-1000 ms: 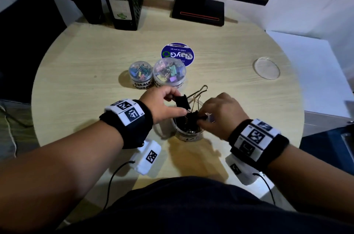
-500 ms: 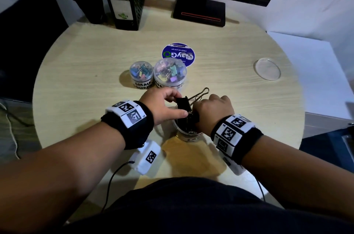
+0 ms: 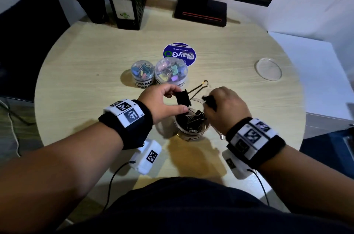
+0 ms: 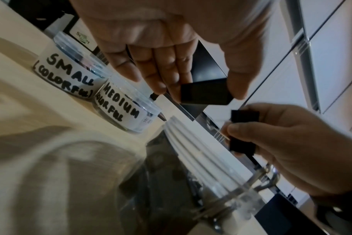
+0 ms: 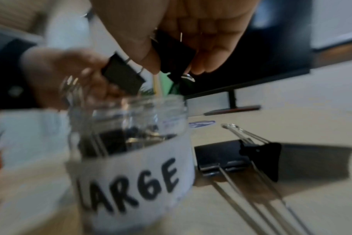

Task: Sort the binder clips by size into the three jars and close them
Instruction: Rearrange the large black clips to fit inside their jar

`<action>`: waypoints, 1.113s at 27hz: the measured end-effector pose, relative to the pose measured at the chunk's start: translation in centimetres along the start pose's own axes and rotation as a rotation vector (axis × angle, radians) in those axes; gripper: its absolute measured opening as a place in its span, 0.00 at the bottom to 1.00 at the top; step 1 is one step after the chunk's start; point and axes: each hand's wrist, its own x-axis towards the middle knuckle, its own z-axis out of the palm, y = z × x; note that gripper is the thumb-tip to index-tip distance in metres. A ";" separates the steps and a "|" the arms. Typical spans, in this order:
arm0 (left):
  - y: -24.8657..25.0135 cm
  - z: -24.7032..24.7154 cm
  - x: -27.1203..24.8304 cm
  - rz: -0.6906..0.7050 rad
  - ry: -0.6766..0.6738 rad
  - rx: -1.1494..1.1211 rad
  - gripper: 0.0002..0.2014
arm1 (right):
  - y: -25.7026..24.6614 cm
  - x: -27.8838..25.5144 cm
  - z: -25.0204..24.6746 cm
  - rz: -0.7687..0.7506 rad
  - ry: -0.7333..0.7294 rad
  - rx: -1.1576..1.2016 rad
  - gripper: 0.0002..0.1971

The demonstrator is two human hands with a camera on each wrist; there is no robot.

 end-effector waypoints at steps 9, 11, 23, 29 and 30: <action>0.1 0.6 0.0 -0.002 -0.044 0.051 0.23 | 6.9 0.3 -0.3 0.588 0.039 0.307 0.11; 0.1 0.8 0.0 0.002 -0.051 0.082 0.24 | 7.3 0.1 0.4 0.603 0.027 0.430 0.09; -0.1 0.2 -0.3 -0.034 -0.081 0.167 0.27 | 7.2 -0.1 1.7 0.623 -0.222 0.270 0.18; -0.1 0.3 -0.6 -0.066 -0.059 0.098 0.27 | 7.0 0.2 1.5 0.581 -0.164 0.131 0.36; -0.2 0.3 -0.6 -0.064 -0.047 0.073 0.27 | 6.4 0.0 1.1 0.509 -0.078 0.119 0.35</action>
